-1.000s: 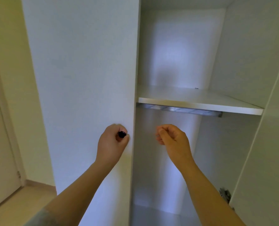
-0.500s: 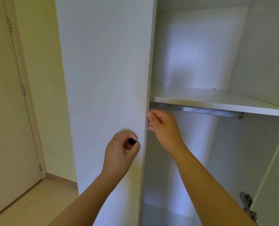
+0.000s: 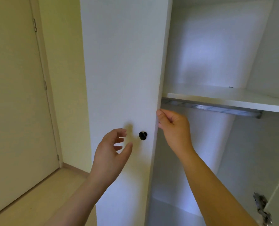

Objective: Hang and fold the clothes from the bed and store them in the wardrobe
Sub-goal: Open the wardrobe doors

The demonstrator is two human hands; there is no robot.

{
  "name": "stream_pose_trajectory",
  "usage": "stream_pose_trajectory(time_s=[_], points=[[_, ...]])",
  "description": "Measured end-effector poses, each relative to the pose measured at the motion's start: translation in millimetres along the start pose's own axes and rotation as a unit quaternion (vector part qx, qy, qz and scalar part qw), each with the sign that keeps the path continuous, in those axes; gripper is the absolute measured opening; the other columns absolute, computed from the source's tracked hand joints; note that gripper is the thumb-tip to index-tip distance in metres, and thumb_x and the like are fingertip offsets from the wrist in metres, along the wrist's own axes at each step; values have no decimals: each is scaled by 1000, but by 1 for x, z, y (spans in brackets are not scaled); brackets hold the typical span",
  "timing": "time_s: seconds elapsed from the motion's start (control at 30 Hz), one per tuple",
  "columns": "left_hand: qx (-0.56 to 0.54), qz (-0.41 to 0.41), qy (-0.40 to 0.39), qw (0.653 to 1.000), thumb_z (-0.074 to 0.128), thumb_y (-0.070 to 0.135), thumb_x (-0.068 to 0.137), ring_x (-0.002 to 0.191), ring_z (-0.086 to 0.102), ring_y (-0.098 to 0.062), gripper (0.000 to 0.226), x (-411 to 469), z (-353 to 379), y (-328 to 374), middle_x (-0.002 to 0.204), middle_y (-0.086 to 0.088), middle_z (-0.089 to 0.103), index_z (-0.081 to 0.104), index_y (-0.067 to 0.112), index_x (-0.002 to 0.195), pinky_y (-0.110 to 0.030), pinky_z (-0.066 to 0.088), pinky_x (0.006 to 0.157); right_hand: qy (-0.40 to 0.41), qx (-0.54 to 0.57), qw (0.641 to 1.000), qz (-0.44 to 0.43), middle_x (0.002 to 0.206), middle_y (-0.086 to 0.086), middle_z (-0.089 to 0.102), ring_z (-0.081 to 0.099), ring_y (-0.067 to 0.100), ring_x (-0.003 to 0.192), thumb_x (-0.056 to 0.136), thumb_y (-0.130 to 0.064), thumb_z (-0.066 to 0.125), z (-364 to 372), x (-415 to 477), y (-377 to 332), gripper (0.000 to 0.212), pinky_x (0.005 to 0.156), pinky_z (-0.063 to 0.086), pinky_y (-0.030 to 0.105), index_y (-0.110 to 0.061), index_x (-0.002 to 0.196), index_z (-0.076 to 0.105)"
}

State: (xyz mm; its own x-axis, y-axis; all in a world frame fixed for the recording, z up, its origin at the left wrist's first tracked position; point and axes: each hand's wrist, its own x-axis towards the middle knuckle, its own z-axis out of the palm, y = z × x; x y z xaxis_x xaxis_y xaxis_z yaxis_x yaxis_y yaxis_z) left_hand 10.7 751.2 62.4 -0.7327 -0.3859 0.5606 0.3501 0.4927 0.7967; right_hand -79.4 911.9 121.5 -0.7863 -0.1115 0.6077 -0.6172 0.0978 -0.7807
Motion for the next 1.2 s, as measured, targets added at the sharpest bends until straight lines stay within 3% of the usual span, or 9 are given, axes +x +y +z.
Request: stream_pose_trajectory(time_s=[0.17, 0.33, 0.43, 0.53, 0.67, 0.83, 1.0, 1.2], points=[[16, -13, 24, 1000, 68, 24, 85, 101, 60, 2, 26, -23, -33, -2, 107, 20, 63, 59, 36, 107, -17, 50, 80, -11, 12, 1000, -9, 87, -14, 76, 71, 9, 86, 91, -23, 67, 17, -22, -17, 16, 87, 58, 37, -23, 104, 77], [27, -38, 55, 997, 69, 24, 85, 101, 60, 1, 28, -38, -69, -9, 107, 20, 64, 60, 33, 110, -26, 53, 84, -49, 52, 997, -21, 86, -10, 77, 73, 14, 84, 85, -19, 74, 42, -42, -32, 12, 85, 58, 45, -23, 95, 79], [37, -47, 80, 995, 69, 23, 85, 102, 61, -2, 28, -45, -94, -11, 107, 21, 64, 61, 32, 111, -28, 53, 85, -52, 89, 994, -32, 80, -12, 76, 73, 7, 78, 78, -17, 80, 68, -56, -44, 12, 80, 59, 36, -26, 85, 79], [54, -49, 109, 991, 69, 24, 85, 102, 61, -1, 27, -47, -129, -12, 106, 21, 65, 61, 33, 110, -24, 52, 83, -58, 96, 992, -64, 66, -10, 72, 69, 10, 64, 73, -21, 84, 106, -62, -58, 17, 64, 54, 22, -26, 66, 70], [97, -58, 143, 983, 67, 28, 87, 99, 60, 5, 27, -55, -167, -14, 106, 20, 64, 59, 34, 112, -18, 51, 79, -80, 99, 987, -95, 65, -10, 68, 65, 7, 63, 72, -29, 85, 147, -70, -71, 23, 60, 46, 14, -24, 65, 64], [149, -71, 185, 969, 66, 35, 85, 99, 60, 5, 32, -64, -209, -22, 108, 21, 64, 59, 31, 116, -16, 50, 77, -113, 96, 979, -140, 67, -14, 65, 63, 5, 65, 76, -30, 83, 198, -75, -86, 23, 59, 44, 12, -25, 68, 62], [169, -82, 215, 958, 66, 37, 84, 100, 61, 3, 33, -70, -244, -30, 108, 20, 64, 59, 32, 116, -22, 53, 80, -151, 104, 970, -159, 64, -8, 63, 62, 13, 58, 79, -36, 77, 248, -78, -96, 24, 57, 52, 33, -23, 71, 59], [197, -103, 240, 945, 66, 36, 84, 99, 60, 5, 33, -78, -279, -43, 107, 20, 64, 59, 31, 117, -21, 52, 80, -162, 99, 969, -160, 58, -8, 60, 57, 11, 55, 80, -33, 75, 301, -78, -106, 27, 56, 50, 33, -21, 66, 55]])
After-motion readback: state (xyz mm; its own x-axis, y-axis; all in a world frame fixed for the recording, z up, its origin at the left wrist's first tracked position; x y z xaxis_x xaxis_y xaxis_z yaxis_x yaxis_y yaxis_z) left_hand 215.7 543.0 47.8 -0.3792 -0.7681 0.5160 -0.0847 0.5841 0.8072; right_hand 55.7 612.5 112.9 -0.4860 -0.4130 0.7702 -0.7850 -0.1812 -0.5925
